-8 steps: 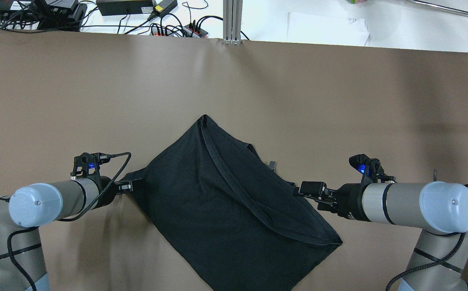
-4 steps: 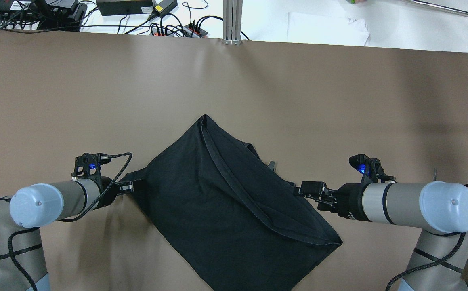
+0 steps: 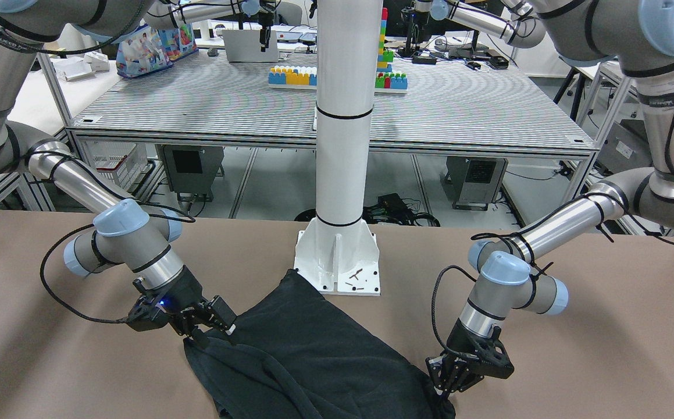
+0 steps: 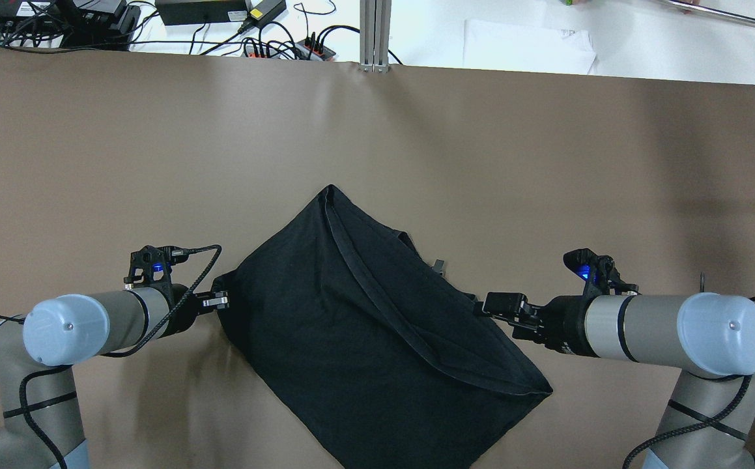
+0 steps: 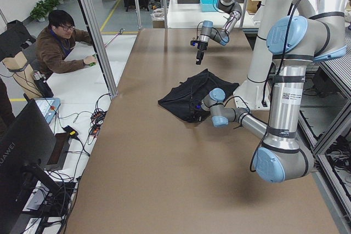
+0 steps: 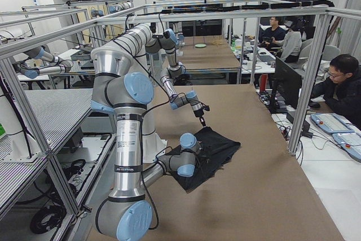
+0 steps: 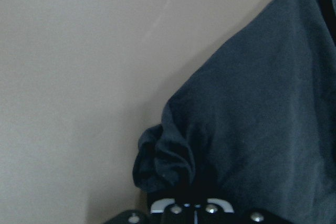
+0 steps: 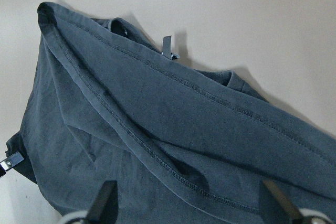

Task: Fold clothes
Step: 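Lower the left gripper to the shirt's opposite edge and grasp it, then fold the edge away from the robot with the left gripper while the right holds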

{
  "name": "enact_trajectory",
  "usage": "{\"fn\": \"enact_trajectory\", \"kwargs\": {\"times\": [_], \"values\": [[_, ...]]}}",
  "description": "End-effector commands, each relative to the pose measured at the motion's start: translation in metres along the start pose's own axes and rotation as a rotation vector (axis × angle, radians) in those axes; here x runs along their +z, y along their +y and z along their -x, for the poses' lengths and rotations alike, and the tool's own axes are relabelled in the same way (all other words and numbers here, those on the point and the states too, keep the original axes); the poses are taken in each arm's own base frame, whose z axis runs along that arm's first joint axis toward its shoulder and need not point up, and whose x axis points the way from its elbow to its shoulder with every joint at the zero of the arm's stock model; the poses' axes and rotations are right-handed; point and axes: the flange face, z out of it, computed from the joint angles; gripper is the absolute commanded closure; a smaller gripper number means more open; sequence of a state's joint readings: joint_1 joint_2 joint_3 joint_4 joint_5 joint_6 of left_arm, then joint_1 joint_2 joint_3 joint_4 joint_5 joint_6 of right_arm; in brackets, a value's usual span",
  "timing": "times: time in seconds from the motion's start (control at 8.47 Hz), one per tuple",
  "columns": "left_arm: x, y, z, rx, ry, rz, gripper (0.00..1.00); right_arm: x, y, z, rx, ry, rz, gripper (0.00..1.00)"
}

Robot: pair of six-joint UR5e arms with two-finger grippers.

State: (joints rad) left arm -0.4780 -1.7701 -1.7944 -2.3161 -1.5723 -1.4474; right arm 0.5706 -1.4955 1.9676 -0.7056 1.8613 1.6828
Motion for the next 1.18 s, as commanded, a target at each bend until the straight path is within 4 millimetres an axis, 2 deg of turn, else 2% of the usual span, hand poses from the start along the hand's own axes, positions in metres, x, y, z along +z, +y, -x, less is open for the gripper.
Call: {"fn": "enact_trajectory", "kwargs": {"times": [0.0, 0.12, 0.24, 0.35, 0.47, 0.71, 0.83, 1.06], "values": [[-0.003, -0.028, -0.013, -0.019, -0.040, -0.021, 1.00, -0.001, 0.001, 0.002, -0.002, -0.006, 0.002, 0.06], [-0.003, -0.039, -0.016, -0.026, -0.057, -0.035, 1.00, -0.002, 0.001, 0.004, -0.003, -0.009, 0.000, 0.06], [-0.001, -0.056, -0.028, -0.029, -0.078, -0.054, 1.00, -0.002, 0.001, 0.004, -0.003, -0.011, 0.001, 0.06], [0.005, -0.073, -0.049, 0.008, -0.092, -0.072, 1.00, -0.002, 0.001, 0.005, -0.004, -0.012, 0.001, 0.06], [0.016, -0.095, -0.058, 0.007, -0.105, -0.094, 1.00, -0.002, 0.000, 0.006, -0.004, -0.015, -0.002, 0.06], [0.058, -0.144, -0.104, 0.003, -0.124, -0.131, 1.00, -0.002, -0.001, 0.007, -0.006, -0.020, -0.014, 0.06], [0.078, -0.172, -0.119, 0.007, -0.150, -0.143, 1.00, -0.003, -0.001, 0.007, -0.006, -0.020, -0.015, 0.06], [0.097, -0.227, -0.156, 0.024, -0.179, -0.160, 1.00, -0.003, -0.002, 0.006, -0.006, -0.019, -0.025, 0.06]]}}
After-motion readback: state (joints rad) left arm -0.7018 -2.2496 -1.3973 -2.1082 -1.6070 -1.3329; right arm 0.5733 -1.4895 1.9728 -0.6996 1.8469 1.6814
